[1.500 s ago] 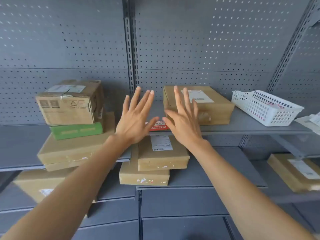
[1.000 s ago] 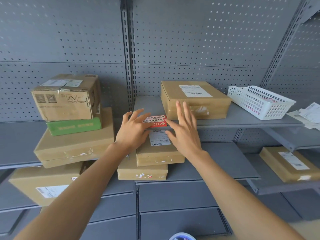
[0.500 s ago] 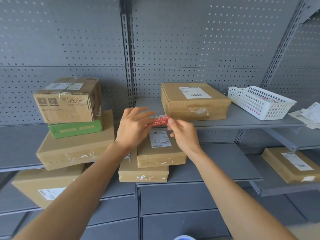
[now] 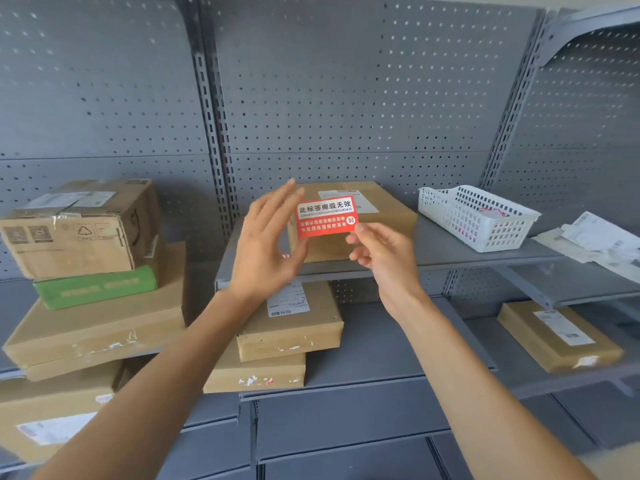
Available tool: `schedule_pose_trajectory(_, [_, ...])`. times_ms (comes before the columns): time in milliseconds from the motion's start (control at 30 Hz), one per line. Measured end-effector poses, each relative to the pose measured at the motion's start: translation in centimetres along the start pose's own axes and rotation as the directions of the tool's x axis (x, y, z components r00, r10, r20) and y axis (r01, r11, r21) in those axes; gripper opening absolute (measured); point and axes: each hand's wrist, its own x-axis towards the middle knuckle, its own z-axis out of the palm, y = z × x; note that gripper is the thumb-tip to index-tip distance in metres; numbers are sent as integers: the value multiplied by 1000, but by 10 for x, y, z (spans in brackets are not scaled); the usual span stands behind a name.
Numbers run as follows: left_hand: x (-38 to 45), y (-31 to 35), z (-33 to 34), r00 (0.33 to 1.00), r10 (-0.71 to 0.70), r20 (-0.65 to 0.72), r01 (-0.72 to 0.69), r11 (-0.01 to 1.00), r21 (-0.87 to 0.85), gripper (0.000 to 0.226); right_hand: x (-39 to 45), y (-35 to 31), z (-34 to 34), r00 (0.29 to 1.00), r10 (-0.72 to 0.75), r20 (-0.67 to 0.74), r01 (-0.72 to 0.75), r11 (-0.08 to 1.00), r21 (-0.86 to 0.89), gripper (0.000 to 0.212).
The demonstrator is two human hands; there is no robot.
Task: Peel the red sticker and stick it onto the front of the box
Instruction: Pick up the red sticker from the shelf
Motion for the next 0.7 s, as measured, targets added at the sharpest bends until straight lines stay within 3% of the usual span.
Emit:
schedule_pose_trajectory(67, [7, 18, 7, 973, -229, 1, 225, 956, -187, 71, 7, -6, -14, 1000, -5, -25, 6, 998, 65, 16])
schedule_pose_trajectory(100, [13, 27, 10, 933, -359, 26, 348, 884, -312, 68, 11, -8, -20, 999, -8, -33, 11, 995, 100, 16])
schedule_pose_trajectory(200, [40, 52, 23, 749, -643, 157, 601, 561, -569, 52, 25, -16, -38, 999, -24, -30, 29, 986, 166, 14])
schedule_pose_trajectory(267, [55, 62, 33, 710, -687, 154, 614, 497, -614, 40, 34, -20, -48, 999, -43, -5, 43, 985, 166, 14])
schedule_pose_trajectory(433, [76, 79, 58, 689, -718, 98, 536, 413, -736, 26, 52, -27, -71, 992, -82, 93, 69, 989, 130, 13])
schedule_pose_trajectory(700, [93, 76, 70, 675, -737, 37, 555, 473, -685, 34, 71, -30, -92, 985, -91, 148, 75, 991, 111, 11])
